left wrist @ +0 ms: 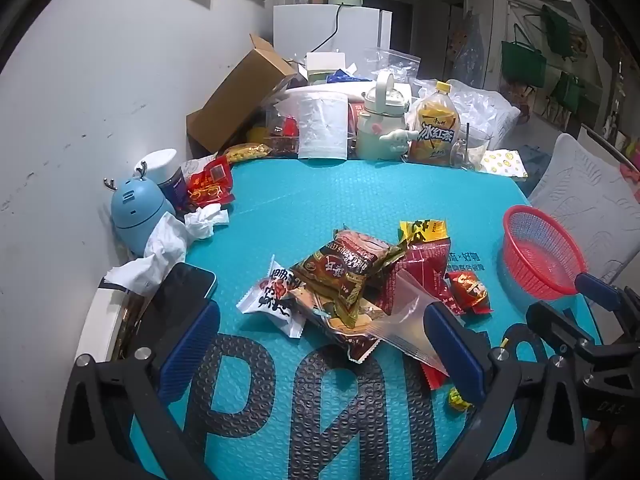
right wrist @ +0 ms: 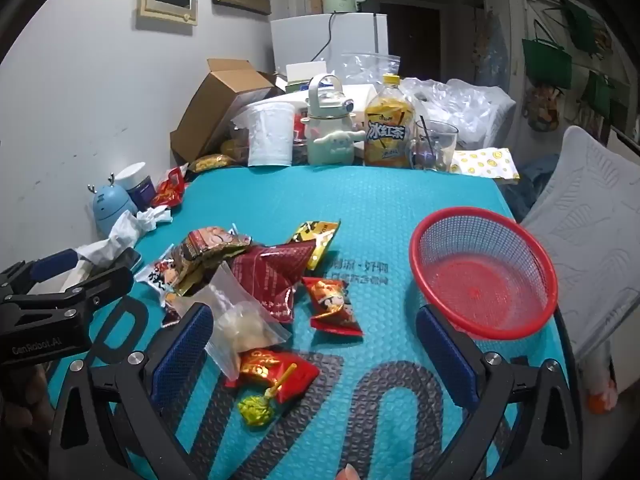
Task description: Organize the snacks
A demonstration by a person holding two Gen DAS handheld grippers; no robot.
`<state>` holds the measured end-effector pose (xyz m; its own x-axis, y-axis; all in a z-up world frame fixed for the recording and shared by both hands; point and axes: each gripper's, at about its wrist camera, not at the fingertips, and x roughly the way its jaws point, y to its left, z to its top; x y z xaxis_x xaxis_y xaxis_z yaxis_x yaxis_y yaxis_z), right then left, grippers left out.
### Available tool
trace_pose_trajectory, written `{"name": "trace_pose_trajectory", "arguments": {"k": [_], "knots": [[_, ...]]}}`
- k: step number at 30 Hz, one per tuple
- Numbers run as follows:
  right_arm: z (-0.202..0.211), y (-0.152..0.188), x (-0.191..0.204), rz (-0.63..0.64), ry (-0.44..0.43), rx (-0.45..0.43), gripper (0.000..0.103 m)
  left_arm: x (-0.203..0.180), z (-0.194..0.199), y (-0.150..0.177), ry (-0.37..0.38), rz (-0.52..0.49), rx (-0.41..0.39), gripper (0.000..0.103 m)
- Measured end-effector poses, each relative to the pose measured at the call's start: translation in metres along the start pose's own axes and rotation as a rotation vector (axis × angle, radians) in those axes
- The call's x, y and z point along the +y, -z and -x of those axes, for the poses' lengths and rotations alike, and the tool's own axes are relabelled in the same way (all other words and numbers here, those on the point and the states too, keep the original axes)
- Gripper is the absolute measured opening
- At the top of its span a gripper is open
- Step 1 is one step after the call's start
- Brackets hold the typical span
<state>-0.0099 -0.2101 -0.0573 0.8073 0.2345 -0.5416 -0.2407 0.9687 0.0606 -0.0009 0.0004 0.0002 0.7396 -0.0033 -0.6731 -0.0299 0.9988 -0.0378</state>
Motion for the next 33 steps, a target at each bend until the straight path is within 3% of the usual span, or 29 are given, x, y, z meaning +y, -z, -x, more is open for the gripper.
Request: {"name": "trace_pose_trajectory", "arguments": {"k": [33], "knots": [[0.020, -0.003, -0.001, 0.004, -0.013, -0.018, 0.103, -0.006, 0.023, -0.008, 0.012, -0.011, -0.020, 0.103]]}}
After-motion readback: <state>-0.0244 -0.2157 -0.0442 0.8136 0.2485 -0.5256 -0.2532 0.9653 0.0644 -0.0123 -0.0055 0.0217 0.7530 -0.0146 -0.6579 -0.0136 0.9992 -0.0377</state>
